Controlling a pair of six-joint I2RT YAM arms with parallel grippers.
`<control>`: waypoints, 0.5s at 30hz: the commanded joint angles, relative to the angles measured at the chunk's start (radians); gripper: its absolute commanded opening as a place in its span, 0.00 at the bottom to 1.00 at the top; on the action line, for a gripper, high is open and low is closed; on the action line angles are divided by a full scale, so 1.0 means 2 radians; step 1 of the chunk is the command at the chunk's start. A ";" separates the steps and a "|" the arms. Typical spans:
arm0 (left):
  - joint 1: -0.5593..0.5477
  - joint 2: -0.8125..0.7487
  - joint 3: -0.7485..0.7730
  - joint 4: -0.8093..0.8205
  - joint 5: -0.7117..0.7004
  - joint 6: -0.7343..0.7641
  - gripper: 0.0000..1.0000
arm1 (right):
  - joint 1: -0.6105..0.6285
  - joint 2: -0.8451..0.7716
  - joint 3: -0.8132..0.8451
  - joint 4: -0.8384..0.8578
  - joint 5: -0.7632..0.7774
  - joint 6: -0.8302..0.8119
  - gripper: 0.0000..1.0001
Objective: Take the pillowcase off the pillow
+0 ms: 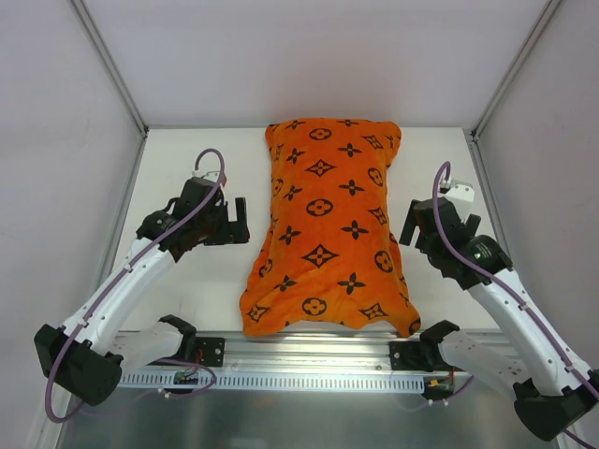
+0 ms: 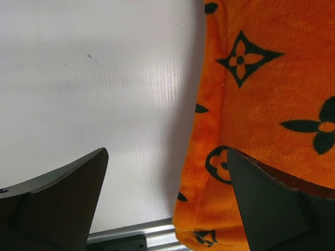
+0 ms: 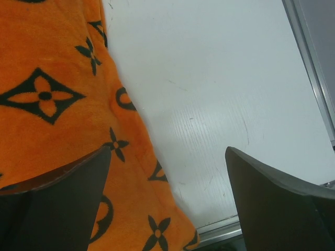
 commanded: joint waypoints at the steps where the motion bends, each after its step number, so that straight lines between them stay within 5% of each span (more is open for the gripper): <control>1: 0.003 0.005 0.010 -0.002 0.012 0.013 0.99 | 0.001 -0.007 -0.002 0.002 0.010 0.005 0.96; 15: 0.002 0.008 0.008 0.004 0.072 0.013 0.99 | 0.001 -0.018 -0.010 0.027 -0.054 -0.024 0.96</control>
